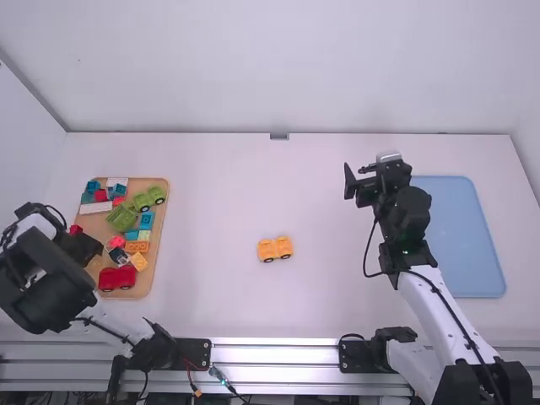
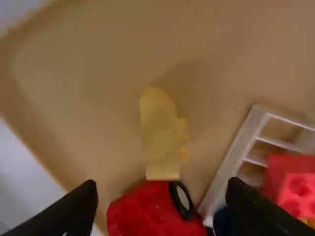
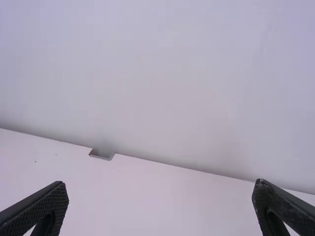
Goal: Assemble lego blocks to make yellow taxi
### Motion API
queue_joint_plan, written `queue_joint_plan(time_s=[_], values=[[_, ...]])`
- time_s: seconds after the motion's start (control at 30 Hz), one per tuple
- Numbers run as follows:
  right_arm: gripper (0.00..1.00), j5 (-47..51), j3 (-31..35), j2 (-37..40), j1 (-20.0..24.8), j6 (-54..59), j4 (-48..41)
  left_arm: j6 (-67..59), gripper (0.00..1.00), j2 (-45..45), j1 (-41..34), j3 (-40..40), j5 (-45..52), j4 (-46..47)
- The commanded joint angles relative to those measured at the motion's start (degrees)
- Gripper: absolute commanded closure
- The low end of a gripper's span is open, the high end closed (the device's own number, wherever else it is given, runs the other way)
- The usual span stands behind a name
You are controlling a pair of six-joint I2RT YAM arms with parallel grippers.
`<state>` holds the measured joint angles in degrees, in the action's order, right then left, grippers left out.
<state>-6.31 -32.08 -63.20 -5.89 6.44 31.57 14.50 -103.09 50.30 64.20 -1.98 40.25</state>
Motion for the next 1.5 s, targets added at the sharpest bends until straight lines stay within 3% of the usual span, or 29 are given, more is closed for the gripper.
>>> queue_joint_plan(time_s=[0.0,0.3,0.67,0.93,1.17,1.47], values=[[0.01,-0.1,-1.7,0.7,-0.2,-0.2,0.6,-1.0,0.39,-0.5,-0.3,-0.7,0.8,-0.6],[0.01,-0.2,-1.7,0.7,-0.2,-0.2,0.8,-1.0,0.39,-0.6,0.0,-6.4,-0.4,-8.6],[0.01,-0.2,-1.7,0.7,-0.2,-0.2,0.7,-1.0,0.46,-0.6,0.2,-11.7,-0.3,-19.7],[0.01,-1.4,-1.7,0.7,-0.2,-0.2,1.0,-0.9,0.64,-0.6,0.0,-11.2,0.0,-18.1],[0.01,-1.4,-1.7,0.7,-0.2,-0.2,0.9,-0.4,0.66,-0.6,-0.4,-9.8,0.9,-16.3],[0.01,-1.4,-1.7,0.7,-0.2,-0.2,0.5,-0.9,0.77,-0.6,-0.4,-9.8,0.9,-17.2]])
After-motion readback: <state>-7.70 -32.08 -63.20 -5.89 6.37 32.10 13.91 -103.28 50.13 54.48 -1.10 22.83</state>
